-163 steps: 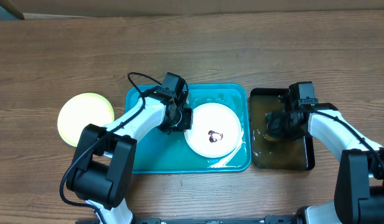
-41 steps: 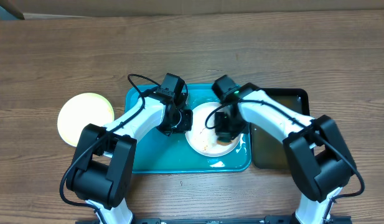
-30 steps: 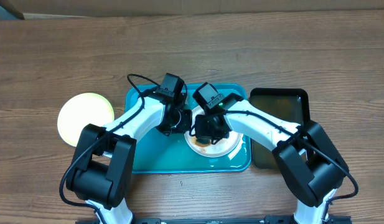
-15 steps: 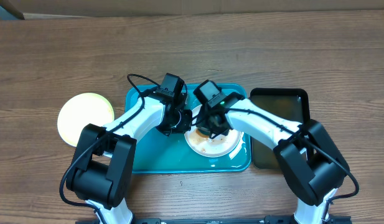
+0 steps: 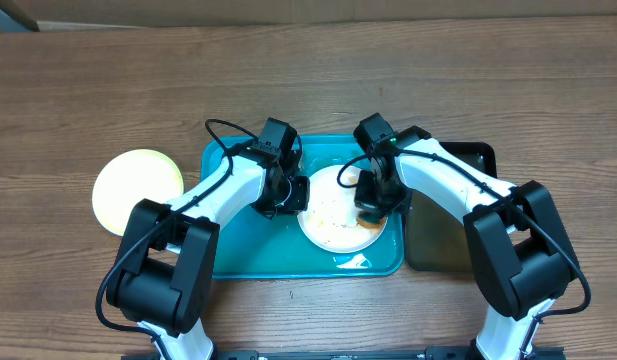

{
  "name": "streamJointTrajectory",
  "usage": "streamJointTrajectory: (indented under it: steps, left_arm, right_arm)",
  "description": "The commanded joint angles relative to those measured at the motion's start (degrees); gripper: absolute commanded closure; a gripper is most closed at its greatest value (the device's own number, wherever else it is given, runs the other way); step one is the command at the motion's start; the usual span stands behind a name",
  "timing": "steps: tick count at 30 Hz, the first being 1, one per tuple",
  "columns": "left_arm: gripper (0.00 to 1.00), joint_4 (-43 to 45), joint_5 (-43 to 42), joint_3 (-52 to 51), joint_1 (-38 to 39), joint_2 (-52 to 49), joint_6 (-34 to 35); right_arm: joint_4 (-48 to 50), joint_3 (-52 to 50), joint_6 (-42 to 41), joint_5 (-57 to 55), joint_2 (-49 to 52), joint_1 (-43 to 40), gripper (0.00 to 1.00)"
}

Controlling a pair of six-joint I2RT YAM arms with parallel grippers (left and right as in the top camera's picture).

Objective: Clean dirty plates on tray and stack at the side
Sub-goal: 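Scrub the white plate with the sponge while left gripper holds it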

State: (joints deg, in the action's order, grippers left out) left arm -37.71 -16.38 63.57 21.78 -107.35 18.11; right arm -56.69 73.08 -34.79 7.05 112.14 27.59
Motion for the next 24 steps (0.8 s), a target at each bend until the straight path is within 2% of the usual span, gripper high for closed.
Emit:
streamJointTrajectory:
  steps: [1,9,16,24]
  left_arm:
    - [0.96,-0.87,2.84,-1.6,0.33,-1.53,0.37]
    - [0.96,-0.85,2.84,-1.6,0.33,-1.53,0.37]
    - [0.96,-0.87,2.82,-1.6,0.33,-1.53,0.39]
    - [0.96,-1.05,2.82,-1.6,0.33,-1.53,0.37]
  right_arm:
    - [-1.73,-2.62,6.19,1.68,1.68,2.16,0.96]
    - [10.03,-4.37,5.86,7.28,1.77,9.07,0.96]
    - [18.84,-4.39,-1.99,7.08,1.79,12.26,0.96]
    - [20.2,-4.37,-6.36,-3.63,1.77,11.15,0.96]
